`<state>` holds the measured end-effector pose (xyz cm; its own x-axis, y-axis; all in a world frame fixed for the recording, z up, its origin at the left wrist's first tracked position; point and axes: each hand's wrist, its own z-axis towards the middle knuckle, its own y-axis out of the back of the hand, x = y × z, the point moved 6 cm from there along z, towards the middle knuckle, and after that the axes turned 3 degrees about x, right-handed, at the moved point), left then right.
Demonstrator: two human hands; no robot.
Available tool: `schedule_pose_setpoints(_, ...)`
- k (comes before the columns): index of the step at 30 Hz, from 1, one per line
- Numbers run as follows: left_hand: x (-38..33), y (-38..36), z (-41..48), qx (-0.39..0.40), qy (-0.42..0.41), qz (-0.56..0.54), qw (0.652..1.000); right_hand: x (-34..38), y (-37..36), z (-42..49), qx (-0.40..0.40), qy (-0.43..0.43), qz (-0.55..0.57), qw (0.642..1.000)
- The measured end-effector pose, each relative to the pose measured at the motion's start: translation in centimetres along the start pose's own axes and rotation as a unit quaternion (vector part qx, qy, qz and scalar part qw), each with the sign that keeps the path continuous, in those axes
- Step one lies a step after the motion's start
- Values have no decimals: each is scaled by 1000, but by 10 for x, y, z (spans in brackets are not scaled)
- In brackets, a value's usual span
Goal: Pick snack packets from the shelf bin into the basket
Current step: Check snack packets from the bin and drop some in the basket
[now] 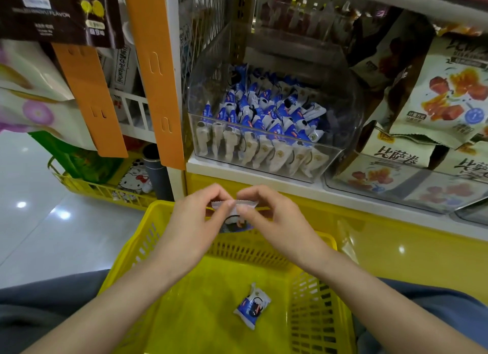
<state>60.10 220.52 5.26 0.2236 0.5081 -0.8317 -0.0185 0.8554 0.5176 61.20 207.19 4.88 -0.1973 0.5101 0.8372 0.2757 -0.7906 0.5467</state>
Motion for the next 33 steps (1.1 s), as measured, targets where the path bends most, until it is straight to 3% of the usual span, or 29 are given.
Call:
schedule_pose_setpoints(7,1,-4,2,1,39,-81,996,2,7,3,-27,4,38,999)
schedule_pose_setpoints(12,3,-6,6,9,74,-162,984,23,13,-7,-93,124,-180,971)
schedule_pose_setpoints(14,3,-7,6,20,81,-169,982,26,14,-9,-105,141,-218,960)
schedule_pose_setpoints(19,11,-4,7,-30,83,-120,989,17,26,-5,-159,93,-126,975)
schedule_pose_setpoints(22,13,-7,6,3,91,-54,994,14,35,-4,-193,77,-36,978)
schedule_pose_setpoints(24,18,-12,5,32,158,-153,975,19,33,-5,-170,116,-50,977)
schedule_pose_setpoints(27,24,-18,6,72,244,-325,911,26,18,-10,-104,186,-127,969)
schedule_pose_setpoints(29,23,-18,5,78,226,-356,903,29,12,-12,-85,208,-163,961)
schedule_pose_setpoints(33,26,-11,4,5,224,-366,903,29,5,-13,-50,208,-194,957)
